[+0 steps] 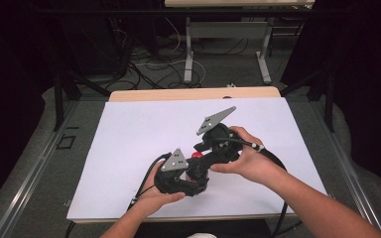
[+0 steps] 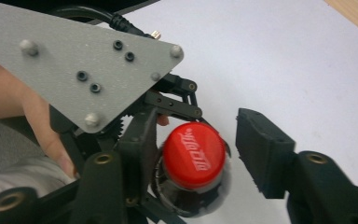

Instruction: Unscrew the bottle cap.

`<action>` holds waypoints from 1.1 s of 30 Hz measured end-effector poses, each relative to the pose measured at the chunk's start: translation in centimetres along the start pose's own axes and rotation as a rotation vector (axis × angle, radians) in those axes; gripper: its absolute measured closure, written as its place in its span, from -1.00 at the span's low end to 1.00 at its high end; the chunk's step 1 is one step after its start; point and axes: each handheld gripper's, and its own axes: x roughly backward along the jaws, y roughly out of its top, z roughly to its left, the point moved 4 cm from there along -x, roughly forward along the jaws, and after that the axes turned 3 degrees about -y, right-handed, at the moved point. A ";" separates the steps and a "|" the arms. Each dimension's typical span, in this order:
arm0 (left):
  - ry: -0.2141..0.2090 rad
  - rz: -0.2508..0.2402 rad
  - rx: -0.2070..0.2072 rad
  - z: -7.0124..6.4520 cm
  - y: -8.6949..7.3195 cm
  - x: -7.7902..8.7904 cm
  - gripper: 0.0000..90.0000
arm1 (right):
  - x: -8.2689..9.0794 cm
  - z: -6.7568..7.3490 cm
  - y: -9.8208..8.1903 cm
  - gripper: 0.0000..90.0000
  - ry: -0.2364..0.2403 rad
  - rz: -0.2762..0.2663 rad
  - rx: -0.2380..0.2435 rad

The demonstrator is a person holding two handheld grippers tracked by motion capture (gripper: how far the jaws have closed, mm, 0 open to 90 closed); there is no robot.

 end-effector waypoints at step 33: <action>0.005 -0.009 0.017 0.3 0.1 0.5 -0.33 | -0.6 -0.5 -0.4 0.15 0.030 -0.093 -0.049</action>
